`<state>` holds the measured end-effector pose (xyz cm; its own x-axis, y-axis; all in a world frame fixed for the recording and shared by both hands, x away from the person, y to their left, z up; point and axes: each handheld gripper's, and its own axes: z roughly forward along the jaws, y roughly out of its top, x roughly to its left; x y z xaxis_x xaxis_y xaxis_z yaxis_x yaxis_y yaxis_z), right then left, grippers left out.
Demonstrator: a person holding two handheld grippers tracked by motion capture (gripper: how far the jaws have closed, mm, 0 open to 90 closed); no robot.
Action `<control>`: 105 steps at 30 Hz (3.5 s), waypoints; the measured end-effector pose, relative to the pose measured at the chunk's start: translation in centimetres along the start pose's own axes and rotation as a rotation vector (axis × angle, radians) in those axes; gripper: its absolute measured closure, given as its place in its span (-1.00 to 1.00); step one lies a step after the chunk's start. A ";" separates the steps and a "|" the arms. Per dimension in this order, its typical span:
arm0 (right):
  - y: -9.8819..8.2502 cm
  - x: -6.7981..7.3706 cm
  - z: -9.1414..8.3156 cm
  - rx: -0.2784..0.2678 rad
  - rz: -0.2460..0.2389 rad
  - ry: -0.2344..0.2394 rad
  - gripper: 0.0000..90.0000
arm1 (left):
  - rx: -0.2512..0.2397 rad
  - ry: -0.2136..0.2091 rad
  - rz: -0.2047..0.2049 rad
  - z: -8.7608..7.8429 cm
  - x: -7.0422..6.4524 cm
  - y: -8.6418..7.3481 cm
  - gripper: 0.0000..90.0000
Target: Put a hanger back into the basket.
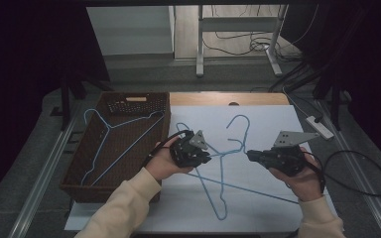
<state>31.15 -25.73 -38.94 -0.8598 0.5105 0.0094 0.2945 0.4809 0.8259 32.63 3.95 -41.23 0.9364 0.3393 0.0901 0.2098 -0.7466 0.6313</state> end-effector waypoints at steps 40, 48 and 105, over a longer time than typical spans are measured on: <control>-1.9 -0.8 1.2 -0.116 0.071 -0.190 -0.22 | -0.231 0.142 -0.261 -11.1 0.8 -4.9 0.93; -2.7 -1.3 1.6 -0.097 0.098 -0.203 -0.25 | -0.265 0.186 -0.311 -13.1 1.3 -6.9 0.93; -4.1 -1.9 3.4 -0.015 0.134 -0.207 -0.29 | -0.376 0.465 -0.665 -19.8 4.5 -20.5 0.93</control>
<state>32.97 -26.26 -44.30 -0.7094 0.7048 0.0049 0.3925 0.3893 0.8333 27.02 32.12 -38.49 0.4279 0.8940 -0.1330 0.4861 -0.1035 0.8678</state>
